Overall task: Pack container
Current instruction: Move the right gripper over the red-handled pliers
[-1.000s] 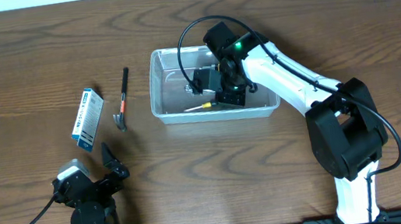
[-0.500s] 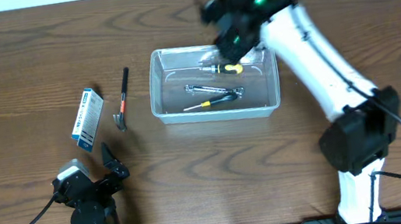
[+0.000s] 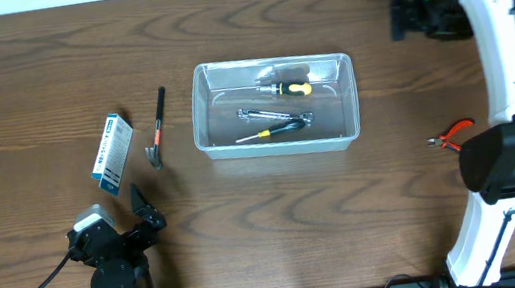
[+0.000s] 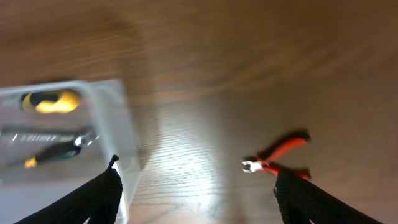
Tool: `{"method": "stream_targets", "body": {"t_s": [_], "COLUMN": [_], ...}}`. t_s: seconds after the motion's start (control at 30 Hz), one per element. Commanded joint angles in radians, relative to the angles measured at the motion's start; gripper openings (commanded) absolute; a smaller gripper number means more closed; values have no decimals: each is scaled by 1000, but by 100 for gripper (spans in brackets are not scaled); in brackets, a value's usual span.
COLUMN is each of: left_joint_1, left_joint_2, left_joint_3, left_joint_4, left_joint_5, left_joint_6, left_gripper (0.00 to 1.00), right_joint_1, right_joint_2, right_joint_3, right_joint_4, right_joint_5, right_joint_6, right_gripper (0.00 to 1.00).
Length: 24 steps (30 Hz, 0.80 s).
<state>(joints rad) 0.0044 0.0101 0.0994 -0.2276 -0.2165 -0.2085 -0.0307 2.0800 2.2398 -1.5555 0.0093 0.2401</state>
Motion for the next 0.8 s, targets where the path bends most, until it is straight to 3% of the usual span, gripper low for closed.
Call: {"method": "stream_targets", "body": {"t_s": [0.0, 0.1, 0.47, 0.77], "left_joint_1": [-4, -4, -4, -4], "left_joint_2": [-6, -6, -6, -6], "left_joint_3": [-24, -24, -24, -24], "left_joint_4": [-9, -9, -9, -9], "left_joint_5": [-5, -5, -5, -5], "left_joint_6": [10, 10, 10, 10], "left_gripper": [98, 98, 98, 98], "right_joint_1": [-44, -71, -93, -148], "right_joint_2": [-15, -15, -52, -278], "right_joint_3": [-22, -46, -239, -608], "right_joint_4": [-14, -36, -18, 229], "right_joint_5": [84, 180, 347, 319], "right_joint_6": [154, 272, 449, 489], "right_gripper": [82, 86, 89, 99]}}
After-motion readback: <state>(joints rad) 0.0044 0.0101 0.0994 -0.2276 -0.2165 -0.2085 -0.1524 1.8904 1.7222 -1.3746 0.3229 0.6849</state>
